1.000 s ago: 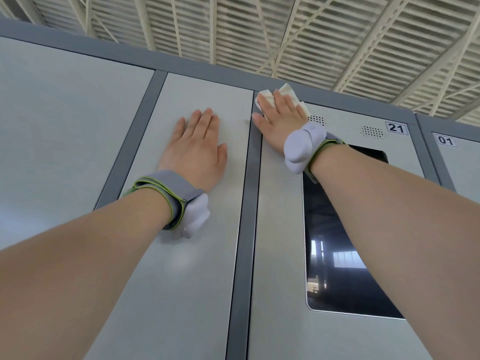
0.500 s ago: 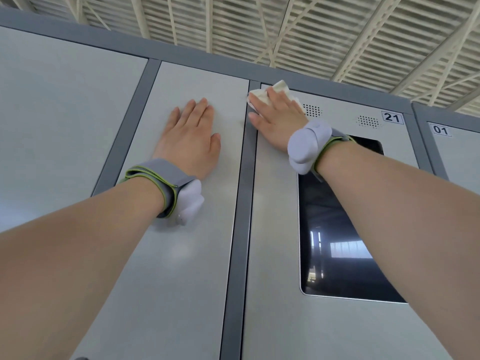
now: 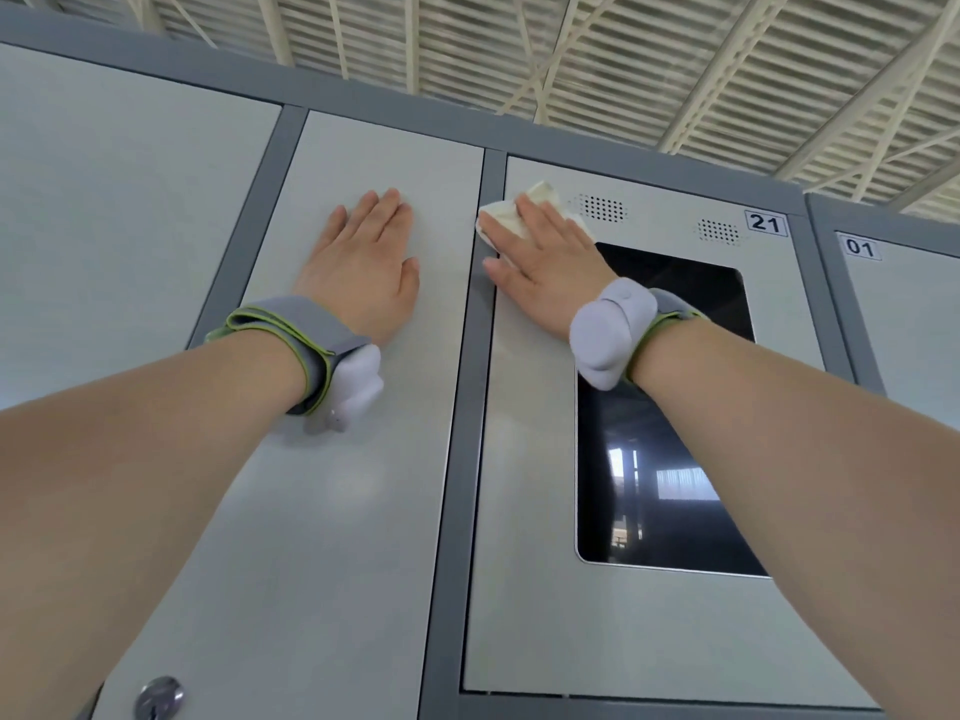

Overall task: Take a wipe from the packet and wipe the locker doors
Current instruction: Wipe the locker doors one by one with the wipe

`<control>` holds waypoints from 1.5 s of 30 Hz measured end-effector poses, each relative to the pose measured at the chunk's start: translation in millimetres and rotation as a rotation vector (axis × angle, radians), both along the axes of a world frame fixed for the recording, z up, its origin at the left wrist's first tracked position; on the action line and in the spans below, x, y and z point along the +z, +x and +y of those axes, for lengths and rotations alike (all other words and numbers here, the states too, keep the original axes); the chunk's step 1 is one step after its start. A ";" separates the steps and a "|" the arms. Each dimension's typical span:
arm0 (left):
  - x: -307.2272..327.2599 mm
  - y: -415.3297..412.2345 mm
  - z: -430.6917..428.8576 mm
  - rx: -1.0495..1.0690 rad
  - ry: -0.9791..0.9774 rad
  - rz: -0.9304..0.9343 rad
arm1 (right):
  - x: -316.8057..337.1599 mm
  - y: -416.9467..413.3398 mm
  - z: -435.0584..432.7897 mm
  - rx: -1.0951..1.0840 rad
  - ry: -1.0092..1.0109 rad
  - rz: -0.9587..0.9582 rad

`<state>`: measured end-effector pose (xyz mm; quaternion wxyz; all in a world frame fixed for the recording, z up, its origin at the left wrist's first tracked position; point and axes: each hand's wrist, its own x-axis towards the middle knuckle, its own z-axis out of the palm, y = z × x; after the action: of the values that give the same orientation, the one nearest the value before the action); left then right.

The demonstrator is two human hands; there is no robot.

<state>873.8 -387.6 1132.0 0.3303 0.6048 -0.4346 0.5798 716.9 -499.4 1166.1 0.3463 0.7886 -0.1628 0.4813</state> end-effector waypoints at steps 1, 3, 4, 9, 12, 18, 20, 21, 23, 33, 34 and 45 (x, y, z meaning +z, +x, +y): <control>-0.1 0.2 0.8 0.000 0.006 0.002 | -2.2 3.8 0.3 0.005 0.003 -0.007; 0.0 0.8 2.3 0.000 0.018 0.002 | -13.2 7.0 -1.7 0.013 -0.021 0.023; -0.8 1.0 3.0 0.002 0.022 0.005 | -21.0 5.7 -2.8 0.020 -0.037 0.046; -7.0 -0.8 3.2 -0.001 0.024 0.022 | -52.2 -9.0 -5.5 0.036 -0.066 0.154; -9.5 -3.1 2.2 -0.008 0.021 0.042 | -41.7 -15.0 -9.0 0.013 -0.040 0.125; -14.8 -4.9 1.6 -0.011 0.017 0.057 | -31.4 -11.5 -9.0 -0.014 0.065 -0.009; -16.5 -5.0 0.8 -0.006 0.009 0.055 | -46.9 -14.9 -9.1 0.017 0.039 0.040; -17.8 -5.6 0.2 -0.003 0.008 0.061 | -54.9 -18.4 -9.9 0.026 0.029 0.064; -18.7 -7.1 -0.6 -0.001 0.004 0.075 | -64.8 -24.7 -11.9 0.023 0.012 0.110; -29.2 -12.8 -0.2 -0.032 -0.009 0.100 | -27.4 -16.4 -10.8 -0.019 0.147 -0.057; -32.0 -11.8 0.4 -0.033 -0.009 0.089 | -33.9 -17.1 -10.7 -0.014 0.130 -0.042; -36.5 -38.2 -28.4 -0.100 -0.102 0.081 | -23.8 -29.4 -22.0 -0.042 0.149 -0.060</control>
<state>835.6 -416.0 1095.4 0.4066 0.5878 -0.4203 0.5590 687.5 -521.5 1142.2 0.2916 0.7939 -0.2251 0.4838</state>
